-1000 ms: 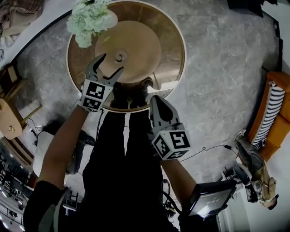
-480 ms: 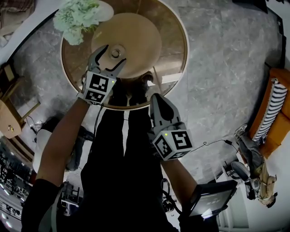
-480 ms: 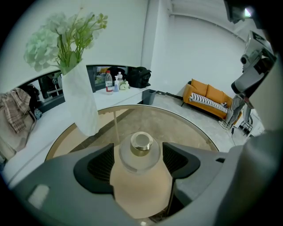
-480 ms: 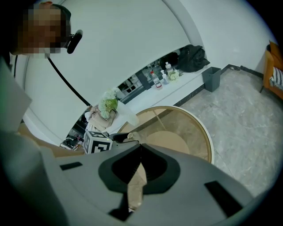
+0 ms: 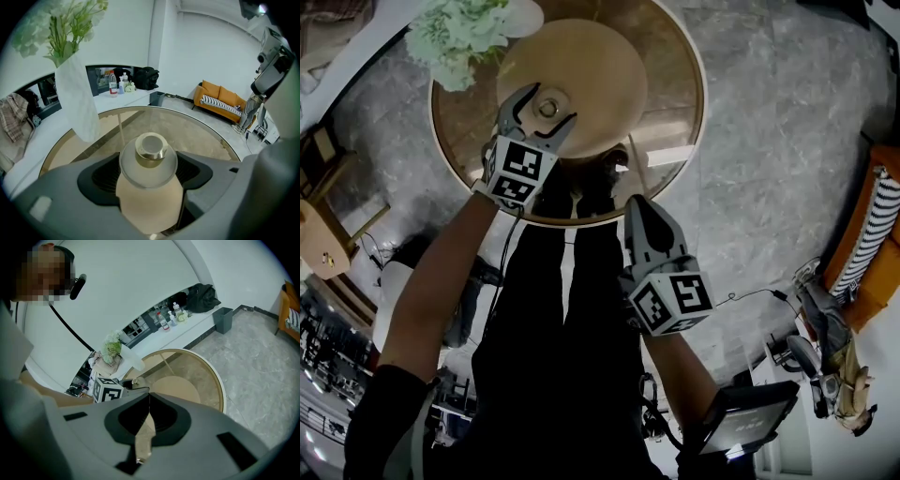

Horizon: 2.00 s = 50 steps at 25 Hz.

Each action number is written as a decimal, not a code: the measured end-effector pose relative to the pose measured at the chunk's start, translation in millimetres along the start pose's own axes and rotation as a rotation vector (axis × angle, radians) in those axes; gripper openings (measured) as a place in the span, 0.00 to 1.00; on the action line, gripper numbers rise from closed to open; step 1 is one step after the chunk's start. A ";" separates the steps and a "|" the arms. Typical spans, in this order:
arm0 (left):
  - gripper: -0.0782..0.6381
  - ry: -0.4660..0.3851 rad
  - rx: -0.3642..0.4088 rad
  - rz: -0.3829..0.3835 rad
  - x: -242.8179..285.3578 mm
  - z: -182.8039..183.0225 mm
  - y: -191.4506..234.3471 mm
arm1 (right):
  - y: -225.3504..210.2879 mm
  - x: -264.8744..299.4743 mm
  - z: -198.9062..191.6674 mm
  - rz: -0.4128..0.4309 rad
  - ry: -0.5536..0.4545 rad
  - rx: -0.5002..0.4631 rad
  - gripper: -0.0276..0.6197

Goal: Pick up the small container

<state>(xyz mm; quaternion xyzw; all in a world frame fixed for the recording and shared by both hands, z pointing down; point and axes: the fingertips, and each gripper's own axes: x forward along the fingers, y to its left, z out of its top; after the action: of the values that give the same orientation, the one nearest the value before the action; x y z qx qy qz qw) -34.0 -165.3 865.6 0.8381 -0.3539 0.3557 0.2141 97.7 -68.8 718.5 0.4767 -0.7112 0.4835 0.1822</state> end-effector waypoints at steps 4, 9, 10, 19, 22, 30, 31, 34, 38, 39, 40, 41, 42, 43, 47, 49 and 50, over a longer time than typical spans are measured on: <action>0.58 0.007 0.010 -0.006 7.1 -2.3 2.0 | -1.6 4.7 -4.0 -0.007 0.017 -0.016 0.05; 0.58 0.002 0.014 -0.012 12.7 -1.5 3.2 | -2.6 9.1 -6.4 -0.011 0.032 -0.043 0.05; 0.58 0.001 0.011 -0.015 13.3 -1.9 3.4 | -3.0 9.9 -6.3 -0.013 0.032 -0.037 0.05; 0.58 -0.024 -0.002 -0.033 13.5 -1.4 2.5 | -7.9 7.4 -9.4 -0.025 0.032 -0.020 0.05; 0.58 -0.030 0.005 -0.026 12.1 0.0 4.2 | -5.0 7.0 -9.5 -0.025 0.032 -0.015 0.05; 0.58 -0.011 -0.002 -0.007 18.8 0.1 -0.2 | -9.5 2.3 -10.3 -0.012 0.027 -0.026 0.05; 0.58 -0.009 -0.011 -0.005 18.4 0.1 -0.4 | -10.0 1.1 -10.2 -0.013 0.025 -0.024 0.05; 0.59 -0.004 -0.030 0.008 12.7 3.7 -0.6 | -11.0 -1.6 -9.9 -0.015 0.023 -0.020 0.05; 0.59 -0.011 -0.016 0.005 10.0 5.3 -7.5 | -14.3 -2.2 -10.6 -0.018 0.020 -0.018 0.05; 0.59 -0.013 -0.010 0.003 9.1 4.4 -9.2 | -13.6 -2.3 -10.9 -0.018 0.019 -0.017 0.05; 0.59 -0.012 -0.003 0.003 7.3 3.7 -9.9 | -12.0 -2.3 -11.1 -0.017 0.017 -0.017 0.05; 0.59 -0.006 0.003 0.005 4.8 3.3 -10.0 | -10.1 -2.5 -11.0 -0.015 0.015 -0.017 0.05; 0.59 0.003 0.004 0.008 2.2 3.0 -9.6 | -8.2 -2.8 -10.5 -0.012 0.014 -0.018 0.05; 0.59 0.013 0.003 0.012 -0.2 3.1 -9.0 | -6.9 -3.3 -9.6 -0.010 0.013 -0.019 0.05; 0.59 0.027 -0.005 0.022 -9.9 10.1 -8.5 | -4.5 -7.2 -2.9 -0.005 0.008 -0.027 0.05; 0.59 0.023 -0.001 0.027 -17.2 15.4 -8.9 | -1.9 -10.0 0.8 -0.003 0.003 -0.032 0.05; 0.59 0.020 0.002 0.029 -21.4 18.3 -9.6 | 0.1 -11.9 2.9 -0.001 0.000 -0.034 0.05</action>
<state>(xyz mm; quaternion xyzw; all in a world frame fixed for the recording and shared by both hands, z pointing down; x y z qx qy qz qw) -29.3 -160.7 836.6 0.8295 -0.3635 0.3675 0.2117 104.0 -65.3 708.5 0.4740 -0.7191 0.4711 0.1906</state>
